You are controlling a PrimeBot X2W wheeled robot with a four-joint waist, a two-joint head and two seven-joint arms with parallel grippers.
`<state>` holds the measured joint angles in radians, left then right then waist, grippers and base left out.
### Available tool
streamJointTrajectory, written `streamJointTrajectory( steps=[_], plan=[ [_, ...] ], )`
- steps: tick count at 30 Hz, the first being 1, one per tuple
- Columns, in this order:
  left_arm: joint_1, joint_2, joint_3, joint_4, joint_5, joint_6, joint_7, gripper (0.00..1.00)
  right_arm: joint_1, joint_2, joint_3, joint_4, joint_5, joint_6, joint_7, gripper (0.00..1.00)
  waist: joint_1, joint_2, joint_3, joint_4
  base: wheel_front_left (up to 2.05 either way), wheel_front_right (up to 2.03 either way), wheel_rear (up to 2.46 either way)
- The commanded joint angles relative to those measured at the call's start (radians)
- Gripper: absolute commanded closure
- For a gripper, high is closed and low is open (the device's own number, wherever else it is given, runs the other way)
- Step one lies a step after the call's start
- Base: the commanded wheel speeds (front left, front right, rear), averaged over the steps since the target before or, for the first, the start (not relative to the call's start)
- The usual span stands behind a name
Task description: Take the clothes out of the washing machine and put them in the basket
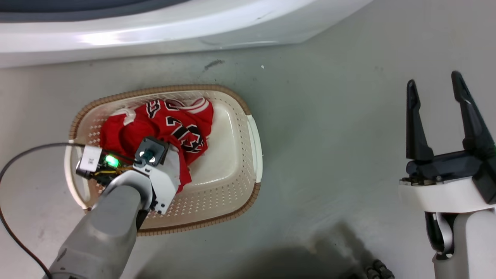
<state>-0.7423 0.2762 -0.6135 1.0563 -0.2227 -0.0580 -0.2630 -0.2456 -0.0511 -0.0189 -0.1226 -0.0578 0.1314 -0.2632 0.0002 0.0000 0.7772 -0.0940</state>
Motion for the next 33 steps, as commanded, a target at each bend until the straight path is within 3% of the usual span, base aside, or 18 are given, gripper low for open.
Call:
streamJointTrajectory(
  steps=[1,7,8,9,14,19,27,33],
  plan=[
    [-0.031,-0.006,0.003,0.011,0.006,0.003,-0.002,1.0,-0.018,0.002,-0.005,-0.009,0.003,-0.001,-0.002,0.0,-0.0002,0.0,0.039,-0.014,0.0,0.0,0.0],
    [-0.069,-0.025,0.01,0.041,0.008,0.016,-0.002,0.99,-0.028,0.002,-0.01,-0.009,0.0,-0.001,-0.002,0.0,-0.0002,0.0,0.049,-0.005,0.0,0.0,0.0],
    [-0.068,-0.028,0.013,0.043,0.007,0.018,-0.002,0.3,-0.028,0.002,-0.009,-0.005,-0.001,-0.001,-0.002,0.0,-0.0002,0.0,0.044,-0.003,0.0,0.0,0.0],
    [-0.063,-0.03,0.015,0.046,0.006,0.019,-0.002,0.0,-0.029,0.002,-0.006,-0.001,-0.002,-0.001,-0.002,0.0,-0.0002,0.0,0.037,-0.001,0.0,0.0,0.0],
    [-0.009,-0.025,0.028,-0.022,0.003,0.0,-0.002,0.0,-0.036,0.002,-0.002,0.016,0.004,-0.001,-0.002,0.0,-0.0002,0.0,-0.028,0.008,0.0,0.0,0.0],
    [0.072,-0.019,0.094,-0.149,-0.022,0.007,-0.003,0.0,-0.014,0.001,-0.014,0.042,-0.006,-0.001,-0.002,0.0,-0.0002,0.0,-0.125,0.031,0.0,0.0,0.0],
    [0.24,-0.006,0.223,-0.479,0.035,0.096,-0.002,0.0,0.031,0.001,-0.067,0.086,-0.017,-0.001,-0.002,0.0,-0.0002,0.0,-0.322,0.086,0.0,0.0,0.0],
    [0.381,-0.029,0.355,-0.726,0.029,0.086,-0.002,0.0,0.092,0.002,-0.088,0.111,-0.026,-0.001,-0.002,0.0,-0.0002,0.0,-0.46,0.129,0.0,0.0,0.0]
  ],
)
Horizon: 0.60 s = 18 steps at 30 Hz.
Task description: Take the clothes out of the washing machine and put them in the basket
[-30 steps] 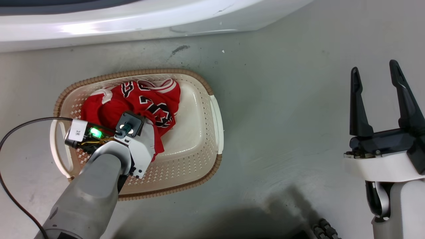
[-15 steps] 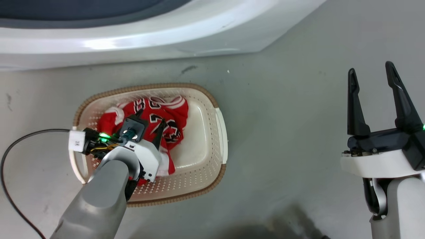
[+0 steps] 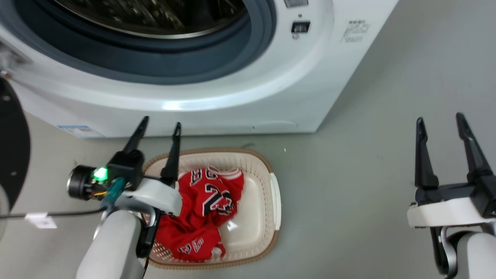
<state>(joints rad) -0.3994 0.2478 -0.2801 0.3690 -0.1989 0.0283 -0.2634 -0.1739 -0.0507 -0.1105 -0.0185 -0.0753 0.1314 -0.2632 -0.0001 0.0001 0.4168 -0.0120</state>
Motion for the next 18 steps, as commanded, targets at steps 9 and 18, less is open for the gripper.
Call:
streamJointTrajectory(
  steps=[9,18],
  plan=[
    [0.293,-0.081,0.214,-0.313,0.04,-0.025,-0.002,0.0,0.135,0.001,0.032,0.01,0.007,-0.001,-0.002,0.0,0.0001,-0.0001,-0.285,0.052,0.0,0.0,0.0],
    [0.472,-0.153,0.299,-0.395,0.111,-0.028,-0.002,0.0,0.23,0.001,0.032,-0.011,0.032,-0.001,-0.002,0.0,0.0001,-0.0001,-0.368,0.027,0.0,0.0,0.0]
  ],
)
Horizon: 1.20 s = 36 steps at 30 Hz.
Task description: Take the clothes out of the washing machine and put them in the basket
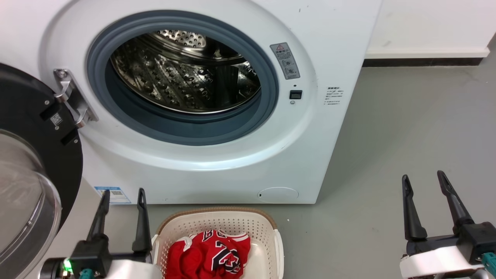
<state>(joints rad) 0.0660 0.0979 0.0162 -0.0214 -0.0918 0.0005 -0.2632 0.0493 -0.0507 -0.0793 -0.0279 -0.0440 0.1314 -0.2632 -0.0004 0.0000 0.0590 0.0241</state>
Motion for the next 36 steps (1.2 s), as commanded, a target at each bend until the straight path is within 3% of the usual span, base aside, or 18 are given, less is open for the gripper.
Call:
streamJointTrajectory(
  steps=[1,15,36],
  plan=[
    [0.019,-0.005,0.004,-0.002,0.014,-0.002,-0.002,0.0,0.012,0.001,0.003,0.001,0.001,-0.001,-0.002,0.0,0.0004,0.0,-0.014,-0.013,0.0,0.0,0.0],
    [0.061,-0.021,0.013,-0.007,0.081,0.004,-0.002,0.0,0.019,0.001,0.02,0.015,0.024,-0.001,-0.002,0.0,0.0004,0.0,-0.038,-0.047,0.0,0.0,0.0],
    [0.062,-0.025,0.013,-0.019,0.084,0.015,-0.002,0.0,0.017,0.001,0.033,0.016,0.025,-0.001,-0.002,0.0,0.0004,0.0,-0.035,-0.047,0.0,0.0,0.0]
  ],
)
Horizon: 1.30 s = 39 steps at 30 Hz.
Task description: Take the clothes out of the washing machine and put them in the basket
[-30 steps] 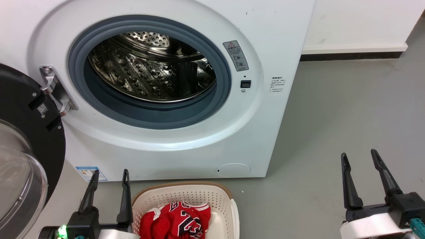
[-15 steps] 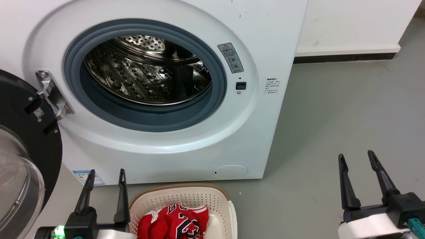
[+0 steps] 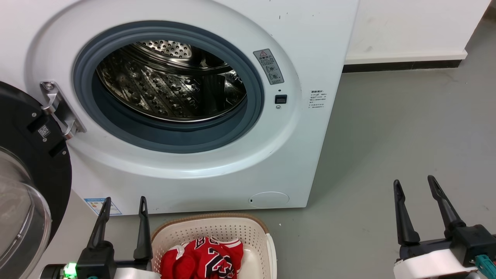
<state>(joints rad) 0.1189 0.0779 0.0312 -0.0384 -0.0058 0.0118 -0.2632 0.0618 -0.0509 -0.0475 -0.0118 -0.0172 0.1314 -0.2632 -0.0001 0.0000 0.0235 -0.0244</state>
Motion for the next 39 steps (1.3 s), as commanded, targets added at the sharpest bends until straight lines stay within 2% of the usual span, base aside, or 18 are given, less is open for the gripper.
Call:
streamJointTrajectory(
  steps=[1,13,14,18,39],
  plan=[
    [0.007,-0.006,-0.003,-0.002,-0.002,0.004,-0.002,0.0,0.003,0.001,0.0,0.0,-0.004,-0.001,-0.002,0.0,0.0001,0.0,0.001,0.002,0.0,0.0,0.0],
    [0.012,-0.01,-0.002,0.006,-0.026,-0.006,-0.002,0.0,-0.003,0.001,-0.004,0.002,0.015,-0.001,-0.002,0.0,0.0001,0.0,0.005,0.005,0.0,0.0,0.0],
    [0.009,-0.01,0.0,0.002,-0.026,-0.009,-0.002,1.0,-0.003,0.001,-0.003,0.001,0.015,-0.001,-0.002,1.0,0.0001,0.0,0.006,0.005,0.0,0.0,0.0],
    [-0.003,-0.016,0.003,0.035,-0.043,-0.009,0.008,1.0,0.007,0.001,0.001,0.027,0.033,0.0,0.003,1.0,0.0002,0.0,0.006,0.005,0.0,0.0,0.0],
    [-0.066,-0.019,0.025,0.101,-0.466,-0.046,0.108,1.0,-0.045,-0.021,0.009,0.088,0.49,0.0,0.083,1.0,0.0001,0.0,0.002,0.008,0.0,0.0,0.0]
  ],
)
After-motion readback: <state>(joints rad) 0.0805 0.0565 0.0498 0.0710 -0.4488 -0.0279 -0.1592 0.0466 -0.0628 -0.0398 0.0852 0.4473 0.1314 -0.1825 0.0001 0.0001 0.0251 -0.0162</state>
